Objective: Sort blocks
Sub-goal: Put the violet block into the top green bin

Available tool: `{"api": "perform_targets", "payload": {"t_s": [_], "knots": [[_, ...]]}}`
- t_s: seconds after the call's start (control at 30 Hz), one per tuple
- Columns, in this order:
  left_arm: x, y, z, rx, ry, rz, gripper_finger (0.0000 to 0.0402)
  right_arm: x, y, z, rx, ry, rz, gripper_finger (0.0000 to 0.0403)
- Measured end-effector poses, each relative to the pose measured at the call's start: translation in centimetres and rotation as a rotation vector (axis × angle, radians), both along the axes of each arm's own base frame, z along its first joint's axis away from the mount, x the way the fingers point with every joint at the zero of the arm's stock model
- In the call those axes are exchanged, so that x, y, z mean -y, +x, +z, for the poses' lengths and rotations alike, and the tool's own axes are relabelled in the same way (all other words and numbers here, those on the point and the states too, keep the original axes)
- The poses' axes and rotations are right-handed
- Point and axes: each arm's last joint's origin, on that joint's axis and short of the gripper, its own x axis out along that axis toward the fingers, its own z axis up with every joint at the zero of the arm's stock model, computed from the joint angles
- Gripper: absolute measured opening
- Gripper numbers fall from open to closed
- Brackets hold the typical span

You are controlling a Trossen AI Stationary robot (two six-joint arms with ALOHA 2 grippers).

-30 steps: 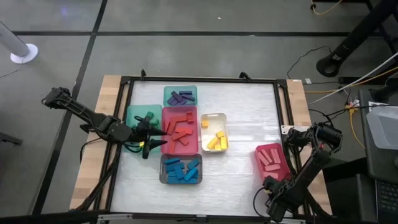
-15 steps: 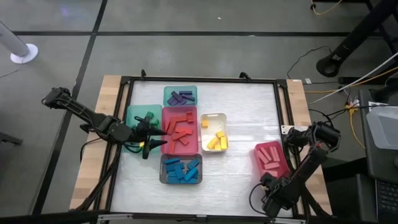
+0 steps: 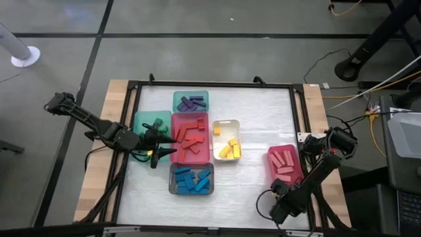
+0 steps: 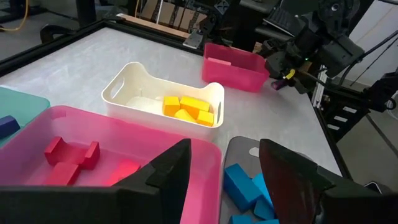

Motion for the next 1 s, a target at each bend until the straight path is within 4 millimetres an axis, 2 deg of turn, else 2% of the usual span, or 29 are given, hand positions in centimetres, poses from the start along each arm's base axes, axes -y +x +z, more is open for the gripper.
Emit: {"api": "perform_targets", "payload": {"t_s": [0.27,0.5,0.67,0.83,1.0], "knots": [[0.0,0.0,0.0,0.000,0.000,0.000,0.0178,-2.2,-0.6,1.6,0.039,0.057,0.020,0.0225],[0.0,0.0,0.0,0.000,0.000,0.000,0.0178,-3.9,-2.9,1.5,0.056,0.039,-0.010,0.0225],[0.0,0.0,0.0,0.000,0.000,0.000,0.0178,-4.5,-3.7,1.4,0.109,0.021,-0.028,0.0225],[0.0,0.0,0.0,0.000,0.000,0.000,0.0178,-4.0,-4.0,0.1,0.101,0.033,-0.031,0.0225],[0.0,0.0,0.0,0.000,-0.005,0.001,0.0178,-3.5,-4.0,-0.2,0.104,-0.015,-0.050,0.0225]]}}
